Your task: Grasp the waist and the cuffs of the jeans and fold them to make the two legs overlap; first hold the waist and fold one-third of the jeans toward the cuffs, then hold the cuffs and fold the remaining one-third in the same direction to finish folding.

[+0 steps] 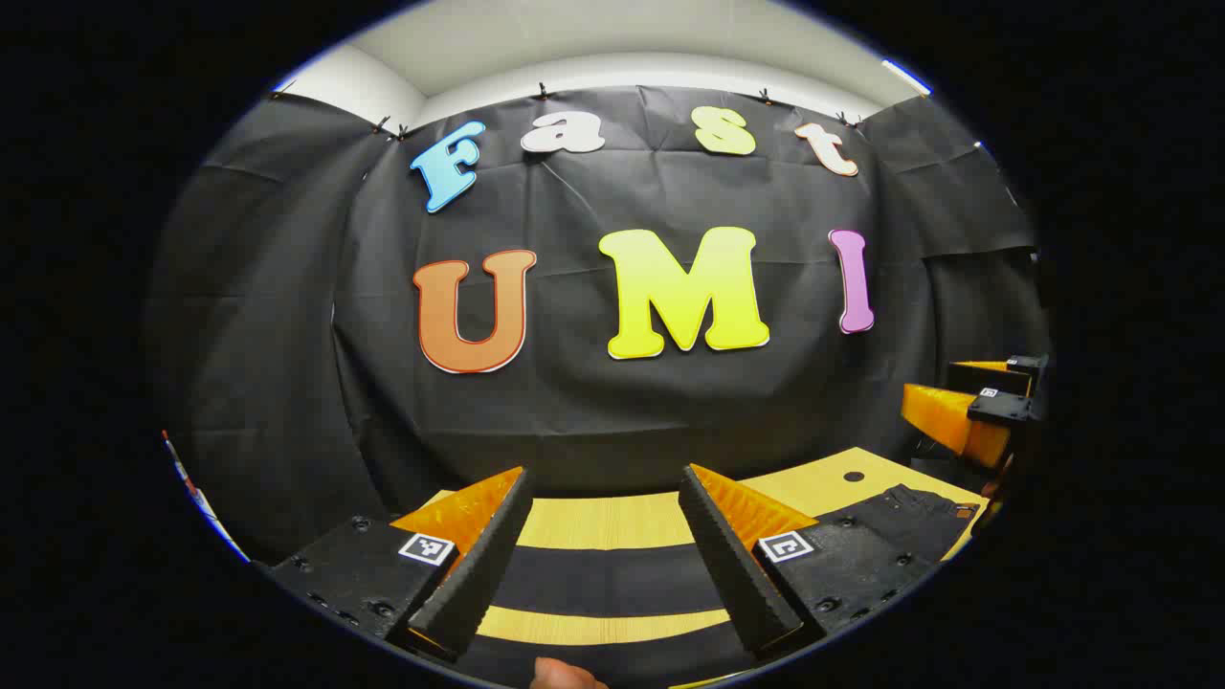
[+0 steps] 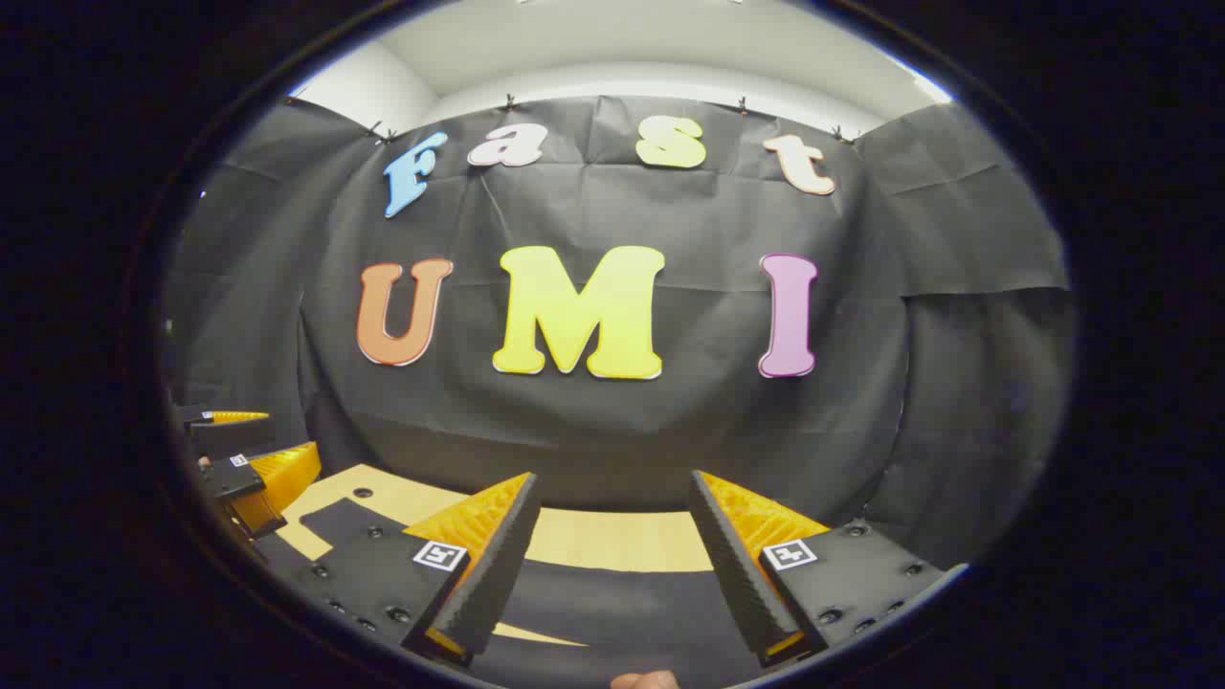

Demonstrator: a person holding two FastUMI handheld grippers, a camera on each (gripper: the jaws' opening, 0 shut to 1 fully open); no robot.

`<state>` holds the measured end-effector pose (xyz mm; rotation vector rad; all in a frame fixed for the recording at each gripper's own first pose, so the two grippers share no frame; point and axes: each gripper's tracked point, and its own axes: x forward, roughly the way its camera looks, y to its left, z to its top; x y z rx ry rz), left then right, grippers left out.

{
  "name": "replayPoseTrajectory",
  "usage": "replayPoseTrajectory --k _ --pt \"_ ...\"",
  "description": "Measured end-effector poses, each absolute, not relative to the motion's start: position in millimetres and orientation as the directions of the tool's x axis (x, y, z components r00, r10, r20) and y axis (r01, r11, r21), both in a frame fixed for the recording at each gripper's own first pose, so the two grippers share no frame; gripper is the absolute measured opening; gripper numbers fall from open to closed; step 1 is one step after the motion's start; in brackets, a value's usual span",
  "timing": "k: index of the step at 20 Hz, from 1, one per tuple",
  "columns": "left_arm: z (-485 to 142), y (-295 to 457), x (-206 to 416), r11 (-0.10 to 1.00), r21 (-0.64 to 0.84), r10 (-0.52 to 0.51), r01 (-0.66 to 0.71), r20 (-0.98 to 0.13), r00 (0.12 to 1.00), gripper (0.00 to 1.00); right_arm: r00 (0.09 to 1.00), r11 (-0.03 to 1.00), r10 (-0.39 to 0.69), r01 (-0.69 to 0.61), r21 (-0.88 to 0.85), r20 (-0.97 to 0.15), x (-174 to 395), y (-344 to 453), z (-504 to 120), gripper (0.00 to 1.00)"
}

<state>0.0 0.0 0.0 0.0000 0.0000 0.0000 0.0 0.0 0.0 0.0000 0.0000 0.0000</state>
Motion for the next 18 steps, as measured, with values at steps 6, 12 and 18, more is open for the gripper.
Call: replayPoseTrajectory --k 6,12,18 --pt "-2 2 10 1.000 0.010 0.025 -0.025 -0.011 1.000 0.99 1.000 1.000 0.018 -0.017 -0.021 0.009 7 -12 9 0.96" --pt "39 8 13 0.998 0.018 0.064 -0.064 0.020 0.998 0.99 0.999 1.000 0.000 0.000 -0.011 0.033 18 -34 47 0.94" --pt "87 23 9 0.995 -0.002 0.098 -0.098 0.062 0.993 0.99 0.999 1.000 -0.002 0.001 0.017 0.052 18 -39 94 0.94"
